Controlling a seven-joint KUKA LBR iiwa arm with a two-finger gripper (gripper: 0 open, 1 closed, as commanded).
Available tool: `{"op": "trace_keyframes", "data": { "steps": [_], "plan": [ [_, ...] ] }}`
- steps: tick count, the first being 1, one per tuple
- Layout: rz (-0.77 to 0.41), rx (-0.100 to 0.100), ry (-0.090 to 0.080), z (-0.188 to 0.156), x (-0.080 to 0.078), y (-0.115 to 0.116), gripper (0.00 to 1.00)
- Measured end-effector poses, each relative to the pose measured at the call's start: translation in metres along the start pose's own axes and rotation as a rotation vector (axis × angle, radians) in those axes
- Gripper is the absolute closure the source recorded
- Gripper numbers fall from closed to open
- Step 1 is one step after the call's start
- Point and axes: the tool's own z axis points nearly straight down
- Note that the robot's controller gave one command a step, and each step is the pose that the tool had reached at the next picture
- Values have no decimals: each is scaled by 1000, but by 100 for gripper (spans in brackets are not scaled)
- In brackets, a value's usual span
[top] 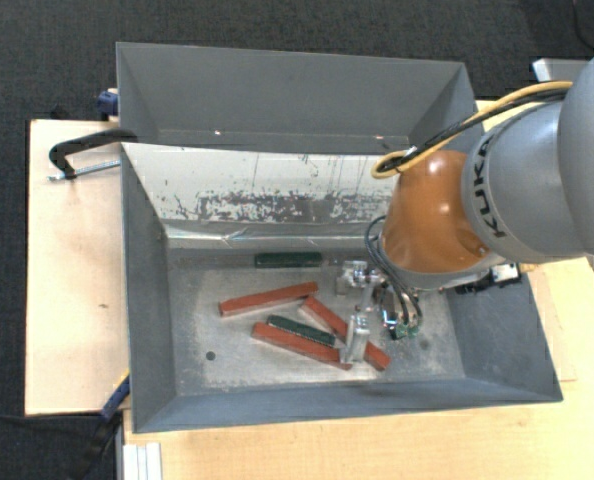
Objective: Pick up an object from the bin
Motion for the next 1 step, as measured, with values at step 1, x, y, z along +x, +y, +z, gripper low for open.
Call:
{"op": "trace_keyframes", "data": {
  "steps": [1],
  "plan": [
    [-20,0,-1,-8,31,27,100]
  ]
}}
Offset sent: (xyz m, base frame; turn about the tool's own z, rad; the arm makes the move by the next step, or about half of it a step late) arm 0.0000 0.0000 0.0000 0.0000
